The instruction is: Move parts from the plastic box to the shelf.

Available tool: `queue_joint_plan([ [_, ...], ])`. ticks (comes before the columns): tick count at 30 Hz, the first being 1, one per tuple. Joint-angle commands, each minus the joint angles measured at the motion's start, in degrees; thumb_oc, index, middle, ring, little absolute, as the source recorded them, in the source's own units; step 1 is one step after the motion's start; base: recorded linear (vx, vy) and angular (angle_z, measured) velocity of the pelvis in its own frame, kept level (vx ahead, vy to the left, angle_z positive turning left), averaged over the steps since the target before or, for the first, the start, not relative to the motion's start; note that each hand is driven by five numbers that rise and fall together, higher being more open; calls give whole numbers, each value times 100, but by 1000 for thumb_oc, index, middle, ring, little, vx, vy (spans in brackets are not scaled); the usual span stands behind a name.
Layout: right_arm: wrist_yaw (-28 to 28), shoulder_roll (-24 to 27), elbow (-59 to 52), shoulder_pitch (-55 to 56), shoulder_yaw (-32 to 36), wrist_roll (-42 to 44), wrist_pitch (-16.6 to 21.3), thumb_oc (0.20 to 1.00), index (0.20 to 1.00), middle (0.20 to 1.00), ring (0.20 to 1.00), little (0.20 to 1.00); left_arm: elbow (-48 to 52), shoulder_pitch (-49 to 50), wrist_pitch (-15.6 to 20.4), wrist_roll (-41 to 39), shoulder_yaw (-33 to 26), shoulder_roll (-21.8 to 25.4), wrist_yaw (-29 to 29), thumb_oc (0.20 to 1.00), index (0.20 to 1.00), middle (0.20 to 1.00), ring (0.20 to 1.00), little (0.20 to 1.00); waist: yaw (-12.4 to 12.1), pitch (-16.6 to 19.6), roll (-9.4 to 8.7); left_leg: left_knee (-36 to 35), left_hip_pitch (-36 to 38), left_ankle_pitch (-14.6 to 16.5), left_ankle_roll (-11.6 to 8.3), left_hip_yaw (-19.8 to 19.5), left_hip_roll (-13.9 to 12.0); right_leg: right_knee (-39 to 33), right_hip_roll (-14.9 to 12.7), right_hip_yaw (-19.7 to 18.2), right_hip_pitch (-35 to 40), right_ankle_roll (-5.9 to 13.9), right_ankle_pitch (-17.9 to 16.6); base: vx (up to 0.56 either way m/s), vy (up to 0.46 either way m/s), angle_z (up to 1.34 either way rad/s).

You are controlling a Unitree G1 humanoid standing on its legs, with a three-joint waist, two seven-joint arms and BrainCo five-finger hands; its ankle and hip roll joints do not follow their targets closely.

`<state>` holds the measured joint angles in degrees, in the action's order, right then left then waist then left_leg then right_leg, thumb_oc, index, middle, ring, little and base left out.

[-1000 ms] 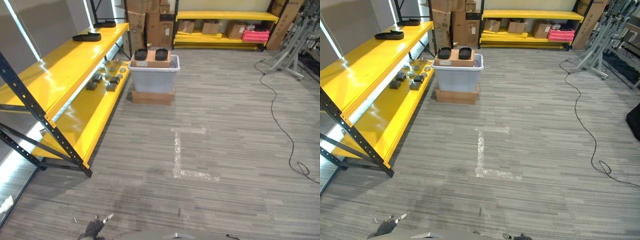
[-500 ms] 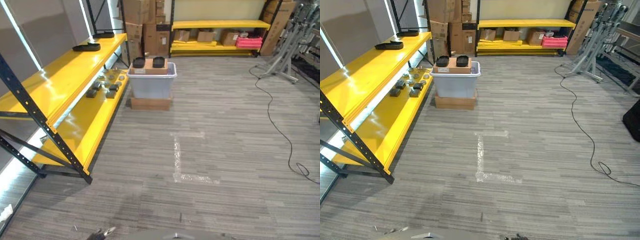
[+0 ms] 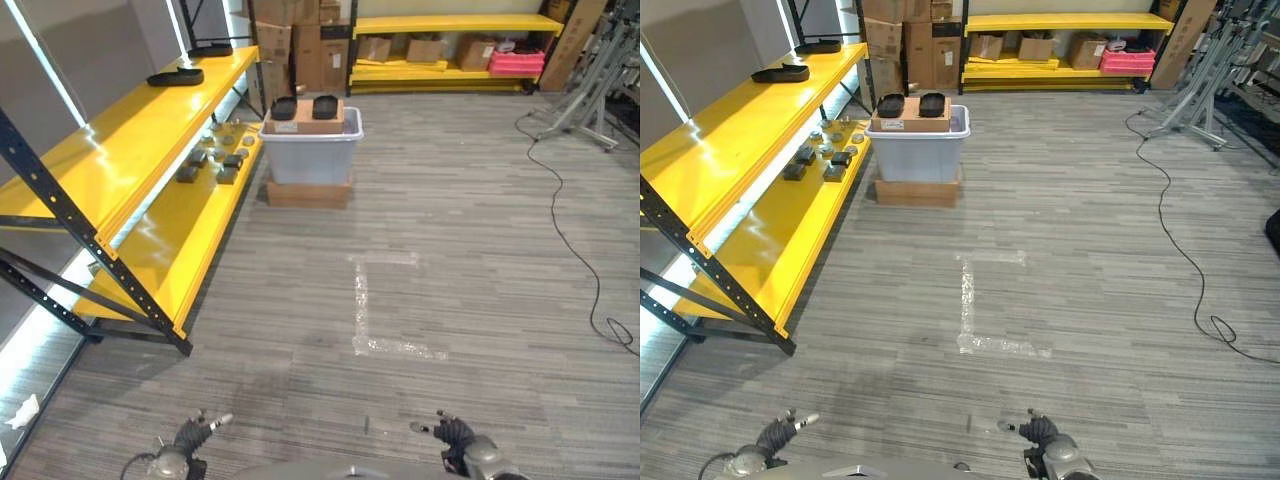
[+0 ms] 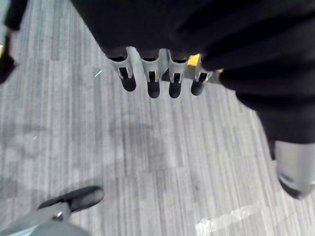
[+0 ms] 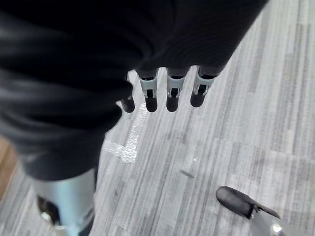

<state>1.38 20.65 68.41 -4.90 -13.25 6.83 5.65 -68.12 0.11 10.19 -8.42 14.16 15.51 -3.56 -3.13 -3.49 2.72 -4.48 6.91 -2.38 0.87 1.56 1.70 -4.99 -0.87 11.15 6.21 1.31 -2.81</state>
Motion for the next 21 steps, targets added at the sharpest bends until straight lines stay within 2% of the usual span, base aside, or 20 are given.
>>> queue_joint_plan([
  [1, -43, 81, 392, -357, -118, 188, 148, 1000, 1000, 1000, 1000, 1000, -220, -507, 236, -274, -51, 177, -115, 1000, 1000, 1000, 1000, 1000, -21, -131, -288, -29, 47, 533, 117, -596, 268, 846, -809, -52, -231, 687, 177, -85, 206, -1],
  [2, -70, 107, 328, -423, -128, 247, 146, 1000, 1000, 1000, 1000, 1000, -43, -576, 275, -426, -49, 223, -105, 1000, 1000, 1000, 1000, 1000, 14, -314, -239, 13, -12, 487, 222, -644, 339, 1681, -937, -162, -732, 767, -89, -73, 145, 0],
  [3, -70, 107, 328, -423, -128, 247, 146, 1000, 1000, 1000, 1000, 1000, -43, -576, 275, -426, -49, 223, -105, 1000, 1000, 1000, 1000, 1000, 12, -311, -240, 14, -16, 487, 222, -643, 340, 1685, -938, -165, -737, 767, -87, -85, 171, -7],
  [4, -56, 71, 181, -494, -217, 260, 177, 1000, 1000, 1000, 1000, 1000, -83, -651, 288, -422, -18, 268, -95, 1000, 1000, 1000, 1000, 1000, 74, -477, -192, -25, -33, 442, 286, -629, 320, 2392, -946, -215, -1239, 725, -238, 9, 90, 1],
  [5, -53, 28, 110, -495, -242, 307, 204, 1000, 1000, 1000, 1000, 1000, -125, -686, 276, -398, -5, 272, -92, 1000, 1000, 1000, 1000, 1000, 106, -516, -183, -44, -28, 444, 289, -631, 302, 2557, -876, -196, -1400, 673, -209, 71, 85, -9],
  [7, -68, -36, -1, -459, -329, 370, 251, 1000, 1000, 1000, 1000, 1000, -194, -714, 272, -393, -21, 279, -98, 1000, 1000, 1000, 1000, 1000, 191, -534, -216, -52, 14, 498, 261, -653, 296, 2349, -543, -282, -1629, 580, -46, 192, -21, -9],
  [8, -62, -44, -46, -432, -365, 383, 276, 1000, 1000, 1000, 1000, 1000, -215, -747, 265, -384, -23, 286, -110, 1000, 1000, 1000, 1000, 1000, 244, -552, -247, -52, 44, 556, 244, -671, 303, 2094, -380, -315, -1689, 555, 14, 323, -90, -4],
  [9, -48, -32, -64, -402, -460, 350, 311, 1000, 1000, 1000, 1000, 1000, -261, -832, 264, -347, 23, 285, -127, 1000, 1000, 1000, 1000, 1000, 382, -580, -318, -52, 143, 689, 237, -761, 338, 1659, -98, -383, -1904, 529, -64, 256, -79, -1],
  [10, -48, -30, -63, -402, -462, 350, 311, 1000, 1000, 1000, 1000, 1000, -262, -831, 265, -347, 22, 282, -127, 1000, 1000, 1000, 1000, 1000, 384, -586, -304, -52, 157, 704, 234, -764, 324, 1653, -85, -376, -1887, 526, -59, 308, -95, 22],
  [11, -65, -17, -51, -354, -487, 309, 302, 1000, 1000, 1000, 1000, 1000, -316, -888, 260, -285, 53, 269, -141, 1000, 1000, 1000, 1000, 1000, 492, -573, -380, -52, 287, 824, 229, -843, 375, 1320, 13, -451, -2076, 556, -199, 417, -118, 35],
  [12, -97, 4, 10, -219, -449, 264, 267, 1000, 1000, 1000, 1000, 1000, -418, -917, 229, -190, 75, 229, -129, 1000, 1000, 1000, 1000, 1000, 626, -565, -386, -52, 600, 1066, 218, -992, 367, 941, 105, -398, -2134, 552, -334, 551, -173, 35],
  [13, -115, 10, 103, -131, -390, 268, 246, 1000, 1000, 1000, 1000, 1000, -475, -907, 211, -147, 79, 194, -90, 1000, 1000, 1000, 1000, 1000, 647, -506, -401, -52, 733, 1186, 208, -1030, 376, 775, 112, -359, -1989, 490, -284, 719, -217, 34],
  [14, -133, 11, 259, 40, -211, 303, 199, 1000, 1000, 1000, 1000, 1000, -546, -819, 187, -215, -3, 115, -68, 1000, 1000, 1000, 1000, 1000, 701, -388, -329, 227, 867, 1124, 120, -1060, 307, 862, 174, -307, -1786, 332, -229, 440, -140, 40],
  [15, -134, 14, 257, 44, -211, 303, 198, 1000, 1000, 1000, 1000, 1000, -545, -817, 187, -215, -2, 113, -68, 1000, 1000, 1000, 1000, 1000, 705, -390, -323, 238, 868, 1135, 119, -1064, 302, 861, 177, -301, -1780, 331, -225, 702, -191, 72],
  [16, -125, 42, 548, 217, 118, 523, 164, 1000, 1000, 1000, 1000, 1000, -506, -707, 185, -577, -200, -22, -50, 1000, 1000, 1000, 1000, 1000, 725, -393, -250, 2033, 260, 290, -472, -754, 311, 680, 175, -242, -1241, 218, -166, 498, -146, 45],
  [17, -127, 40, 602, 275, 185, 590, 151, 1000, 1000, 1000, 1000, 1000, -490, -673, 172, -677, -258, -37, -30, 1000, 1000, 1000, 1000, 1000, 671, -444, -341, 2716, -108, -24, -643, -702, 397, 576, 88, -251, -1048, 167, -127, 725, -239, 85],
  [18, -84, 53, 715, 332, 345, 756, 133, 1000, 1000, 1000, 1000, 1000, -482, -646, 182, -770, -304, -42, -78, 1000, 1000, 1000, 1000, 1000, 597, -526, -508, 3702, -678, -207, -834, -478, 436, 323, -19, -272, -707, 74, -88, 322, -129, 70],
  [19, -84, 53, 716, 333, 346, 756, 134, 1000, 1000, 1000, 1000, 1000, -482, -646, 182, -771, -303, -42, -78, 1000, 1000, 1000, 1000, 1000, 592, -530, -491, 3744, -693, -180, -835, -475, 419, 317, 0, -273, -703, 72, -93, 385, -132, 54],
  [20, -80, 81, 810, 355, 393, 807, 113, 1000, 1000, 1000, 1000, 1000, -507, -618, 199, -789, -311, -61, -73, 1000, 1000, 1000, 1000, 1000, 572, -530, -578, 3726, -942, -82, -729, -275, 355, 214, -83, -268, -578, 66, -62, 159, -36, -34],
  [21, -80, 83, 812, 356, 393, 808, 114, 1000, 1000, 1000, 1000, 1000, -507, -616, 200, -790, -309, -63, -73, 1000, 1000, 1000, 1000, 1000, 555, -545, -552, 3770, -938, -41, -729, -263, 325, 203, -52, -278, -557, 64, -65, 444, -58, -74],
])
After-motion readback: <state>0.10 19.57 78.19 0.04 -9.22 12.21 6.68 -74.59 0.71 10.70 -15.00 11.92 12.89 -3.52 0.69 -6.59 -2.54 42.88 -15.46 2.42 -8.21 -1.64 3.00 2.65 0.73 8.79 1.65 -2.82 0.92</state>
